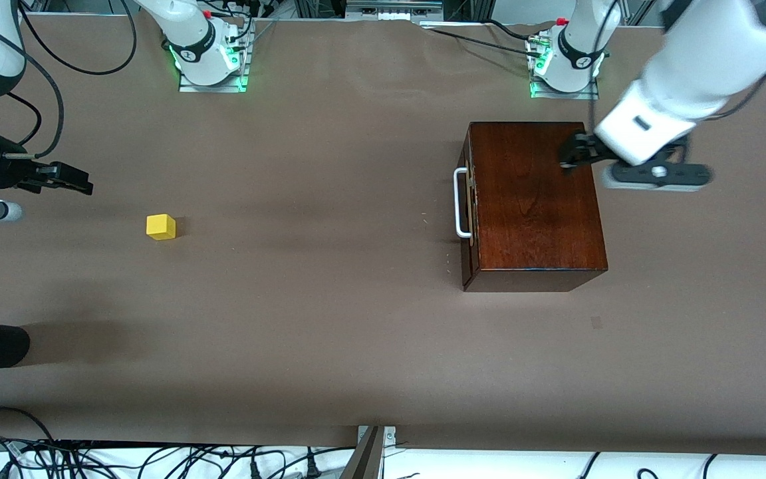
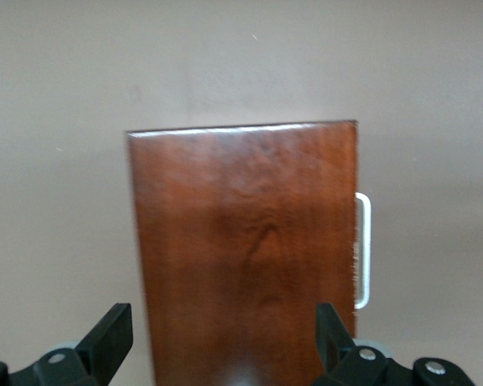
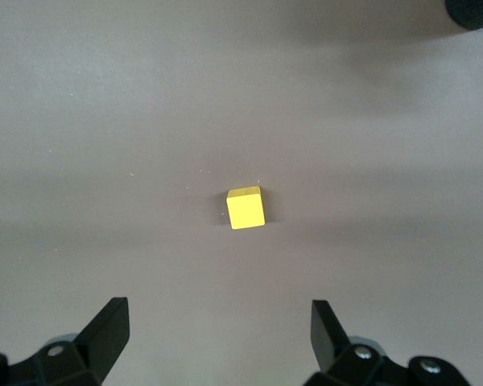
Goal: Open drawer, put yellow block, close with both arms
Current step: 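Move the left gripper to the white drawer handle of the box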
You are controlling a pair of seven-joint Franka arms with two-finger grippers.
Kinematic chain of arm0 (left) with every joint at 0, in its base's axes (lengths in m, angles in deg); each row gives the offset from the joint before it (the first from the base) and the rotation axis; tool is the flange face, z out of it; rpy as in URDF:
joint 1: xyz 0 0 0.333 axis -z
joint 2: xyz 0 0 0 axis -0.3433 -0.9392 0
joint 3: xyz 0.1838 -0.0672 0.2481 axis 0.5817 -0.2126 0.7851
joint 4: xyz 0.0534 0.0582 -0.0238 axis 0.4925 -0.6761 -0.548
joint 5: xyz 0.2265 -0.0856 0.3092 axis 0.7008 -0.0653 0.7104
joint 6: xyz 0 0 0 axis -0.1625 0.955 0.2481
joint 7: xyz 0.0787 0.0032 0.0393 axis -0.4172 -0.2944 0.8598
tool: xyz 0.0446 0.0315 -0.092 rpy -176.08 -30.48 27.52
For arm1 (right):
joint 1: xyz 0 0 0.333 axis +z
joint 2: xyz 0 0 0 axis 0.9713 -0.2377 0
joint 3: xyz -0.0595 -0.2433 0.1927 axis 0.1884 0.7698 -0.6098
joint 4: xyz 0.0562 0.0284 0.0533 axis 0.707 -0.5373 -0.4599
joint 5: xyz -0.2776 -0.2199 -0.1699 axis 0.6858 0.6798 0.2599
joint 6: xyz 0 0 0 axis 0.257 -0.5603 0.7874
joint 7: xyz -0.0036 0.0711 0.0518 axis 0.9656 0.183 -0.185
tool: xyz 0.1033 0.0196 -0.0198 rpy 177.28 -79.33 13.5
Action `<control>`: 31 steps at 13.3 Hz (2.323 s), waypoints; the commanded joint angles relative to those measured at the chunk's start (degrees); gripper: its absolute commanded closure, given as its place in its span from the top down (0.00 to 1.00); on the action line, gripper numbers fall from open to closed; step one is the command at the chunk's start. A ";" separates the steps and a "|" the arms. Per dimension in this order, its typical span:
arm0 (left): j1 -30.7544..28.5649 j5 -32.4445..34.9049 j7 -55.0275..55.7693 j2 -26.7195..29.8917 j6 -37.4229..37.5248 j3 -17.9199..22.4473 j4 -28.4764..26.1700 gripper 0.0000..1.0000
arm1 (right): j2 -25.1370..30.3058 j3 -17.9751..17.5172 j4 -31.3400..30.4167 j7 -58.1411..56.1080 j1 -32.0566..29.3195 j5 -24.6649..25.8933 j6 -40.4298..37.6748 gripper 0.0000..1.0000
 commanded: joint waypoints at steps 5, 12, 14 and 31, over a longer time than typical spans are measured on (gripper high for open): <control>13.11 6.55 16.10 -8.45 -0.40 -4.92 2.14 1.00 | 0.79 -0.74 0.02 0.62 -0.24 0.52 -0.16 1.00; 19.81 11.81 25.78 -17.34 -6.20 -5.00 0.21 1.00 | 0.79 -0.04 0.02 -0.17 -0.33 0.26 -0.17 1.00; 20.07 12.00 26.15 -17.43 -9.44 -5.00 -2.68 1.00 | 0.79 0.13 0.11 -0.26 -0.33 0.26 -0.17 1.00; 18.75 17.89 27.55 -23.41 -21.15 -4.21 -7.18 1.00 | 0.09 0.49 -0.07 -0.26 -0.50 0.09 0.36 1.00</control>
